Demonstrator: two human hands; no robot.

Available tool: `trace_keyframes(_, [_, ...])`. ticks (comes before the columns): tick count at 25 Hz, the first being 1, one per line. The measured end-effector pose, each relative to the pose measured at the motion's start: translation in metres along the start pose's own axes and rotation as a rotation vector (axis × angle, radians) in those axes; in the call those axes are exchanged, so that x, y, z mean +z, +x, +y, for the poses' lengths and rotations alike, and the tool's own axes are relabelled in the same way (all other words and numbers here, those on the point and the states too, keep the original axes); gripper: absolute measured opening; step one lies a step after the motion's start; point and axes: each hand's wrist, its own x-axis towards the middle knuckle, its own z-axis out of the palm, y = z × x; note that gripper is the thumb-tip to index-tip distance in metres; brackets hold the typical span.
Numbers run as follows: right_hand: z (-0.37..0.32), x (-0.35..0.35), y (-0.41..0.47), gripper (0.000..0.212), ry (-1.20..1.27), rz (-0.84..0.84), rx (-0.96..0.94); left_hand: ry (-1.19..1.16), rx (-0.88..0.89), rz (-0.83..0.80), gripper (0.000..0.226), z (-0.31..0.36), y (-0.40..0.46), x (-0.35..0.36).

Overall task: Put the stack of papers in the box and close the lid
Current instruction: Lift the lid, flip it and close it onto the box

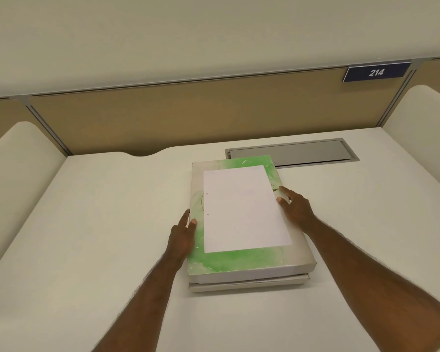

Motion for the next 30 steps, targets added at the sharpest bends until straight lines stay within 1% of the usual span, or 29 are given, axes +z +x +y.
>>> trace_keyframes(5, [0.007, 0.003, -0.015, 0.048, -0.064, -0.001, -0.023, -0.046, 0.0, -0.039, 0.051, -0.006, -0.012, -0.003])
trace_keyframes(10, [0.009, 0.01, -0.028, 0.053, -0.142, -0.036, -0.013, 0.032, 0.043, -0.025, 0.052, -0.018, -0.012, 0.0])
trace_keyframes(12, [0.009, 0.014, -0.035, 0.055, -0.177, -0.042, -0.031, 0.112, 0.106, -0.019, 0.054, -0.022, -0.013, 0.0])
trace_keyframes(14, [0.008, 0.017, -0.041, 0.056, -0.217, -0.043, -0.046, 0.265, 0.188, -0.017, 0.056, -0.026, -0.012, 0.002])
trace_keyframes(16, [0.008, 0.02, -0.045, 0.056, -0.282, -0.035, -0.074, 0.423, 0.196, -0.019, 0.056, -0.031, -0.008, 0.004])
trace_keyframes(18, [0.006, 0.024, -0.047, 0.057, -0.394, -0.046, -0.124, 0.561, 0.196, -0.034, 0.058, -0.031, -0.004, 0.005])
trace_keyframes(22, [0.005, 0.032, -0.048, 0.057, -0.645, -0.083, -0.223, 0.829, 0.319, -0.075, 0.063, -0.021, 0.009, 0.008])
trace_keyframes(24, [0.005, 0.034, -0.047, 0.058, -0.688, -0.097, -0.224, 0.895, 0.349, -0.099, 0.066, -0.013, 0.017, 0.012])
trace_keyframes(26, [0.004, 0.032, -0.043, 0.059, -0.67, -0.114, -0.21, 0.933, 0.36, -0.113, 0.069, -0.005, 0.023, 0.015])
trace_keyframes(30, [0.0, 0.025, -0.036, 0.062, -0.617, -0.158, -0.22, 0.925, 0.345, -0.155, 0.074, -0.001, 0.032, 0.014])
